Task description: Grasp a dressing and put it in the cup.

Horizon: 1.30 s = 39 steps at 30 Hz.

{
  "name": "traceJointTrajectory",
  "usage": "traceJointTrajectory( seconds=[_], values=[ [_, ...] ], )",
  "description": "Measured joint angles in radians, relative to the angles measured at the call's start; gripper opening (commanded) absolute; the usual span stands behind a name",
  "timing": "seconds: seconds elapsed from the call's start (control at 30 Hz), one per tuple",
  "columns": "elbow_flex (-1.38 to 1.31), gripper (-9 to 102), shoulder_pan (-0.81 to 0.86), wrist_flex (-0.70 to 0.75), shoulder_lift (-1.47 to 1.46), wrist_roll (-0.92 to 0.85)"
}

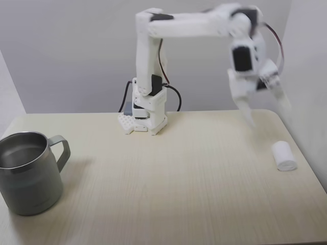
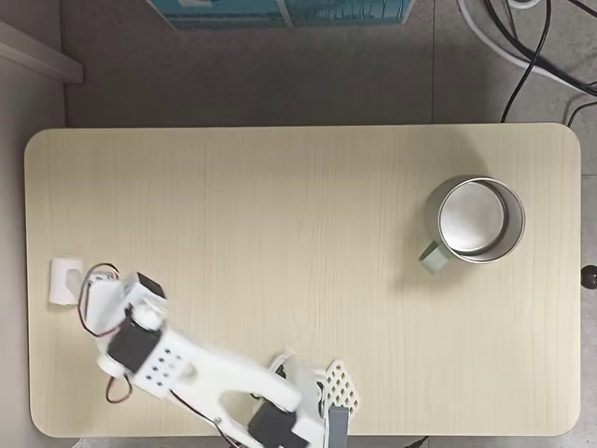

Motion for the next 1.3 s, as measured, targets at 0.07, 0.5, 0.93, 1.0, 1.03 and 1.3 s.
traceJointTrajectory(
  seconds=[0.07,0.5,0.93,1.0,1.03,1.3],
  values=[
    [0.008,28,-0.017,-0.035,0.071,0.002],
    [0.075,27,-0.112,-0.184,0.362,0.031],
    [0.12,12,-0.147,-0.241,0.488,0.032],
    [0.12,0,-0.15,-0.25,0.489,0.038],
    [0.121,0,-0.15,-0.255,0.491,0.044],
    [0.138,0,-0.15,-0.258,0.491,0.058]
  ],
)
